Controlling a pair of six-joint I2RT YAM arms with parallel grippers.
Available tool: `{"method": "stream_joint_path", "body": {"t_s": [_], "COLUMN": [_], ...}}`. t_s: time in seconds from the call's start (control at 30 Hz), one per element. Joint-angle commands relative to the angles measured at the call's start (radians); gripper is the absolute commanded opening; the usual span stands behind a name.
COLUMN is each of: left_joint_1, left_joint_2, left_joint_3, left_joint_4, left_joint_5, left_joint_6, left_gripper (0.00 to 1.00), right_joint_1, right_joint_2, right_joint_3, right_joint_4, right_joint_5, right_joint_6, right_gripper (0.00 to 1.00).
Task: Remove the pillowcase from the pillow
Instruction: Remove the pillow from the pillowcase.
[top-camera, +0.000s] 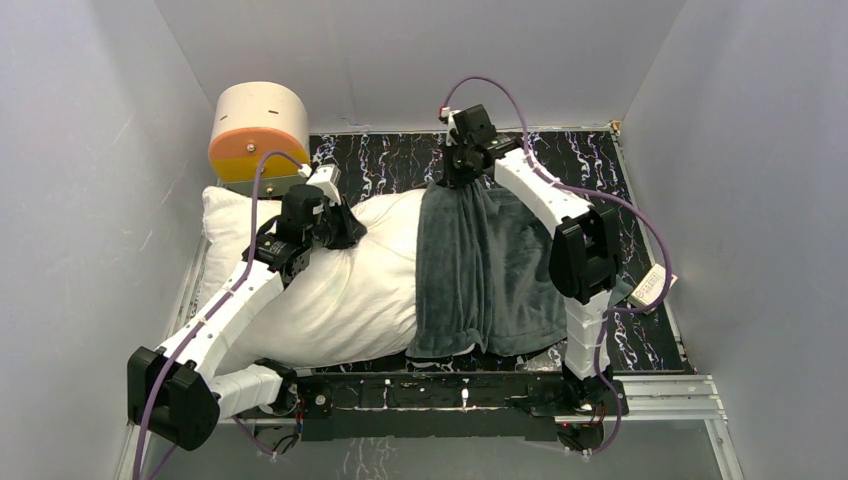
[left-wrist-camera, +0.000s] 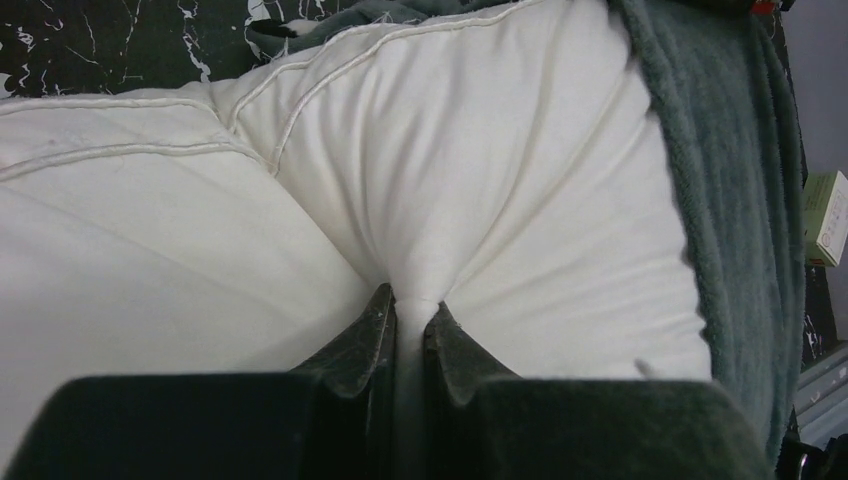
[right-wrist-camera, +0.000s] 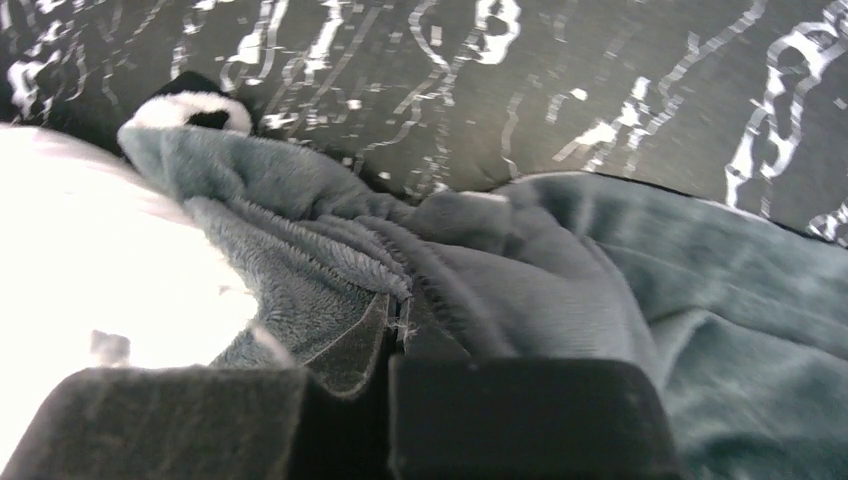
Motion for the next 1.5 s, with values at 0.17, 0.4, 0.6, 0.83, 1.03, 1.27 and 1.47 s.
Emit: {"method": "stream_joint_path", "body": {"t_s": [0.17,0.4,0.6,0.83,1.03,1.27,1.47], "left_joint_1": [0.01,0.011,0.011,0.011,0.011,0.011,0.011], "left_joint_2": [-0.024,-0.021,-0.026,-0.005,-0.005,-0.026,-0.033], "left_joint_3": [-0.009,0.006,0.018,0.061,0.062,0.056,0.068], "left_joint_4": [-0.247,-0.26,-0.243,-0.237,-0.24,-0.255,-0.305], "left_joint_5": [-0.142,-0.146,-0.121,-0.113,-0.111,-0.126,-0.225], "left_joint_6": [-0.006,-0.011,-0.015,-0.012,-0.016,-0.017,-0.007], "left_gripper": [0.0,0.0,0.0,0.0,0.0,0.0,0.0], "right_joint_1": [-0.22,-0.218,-0.204,0.071,0.32,0.345,0.262], "right_joint_2": [-0.082,-0.171,-0.447,-0.729,-0.77,-0.704,-0.782], "right_joint_3": [0.05,0.078,-0.228,-0.649,-0.779,-0.866,-0.883], "right_joint_4": [-0.054,-0.108,0.044,0.172,0.153,0.075,-0.008], "right_joint_5": [0.223,0.043,-0.178,0.015,0.284,0.417,0.657], "right_joint_6": [0.032,0.056,0.12,0.221,0.27,0.302,0.333], "right_gripper": [0.0,0.31,0.69,0.81,0.81,0.43,0.15]}}
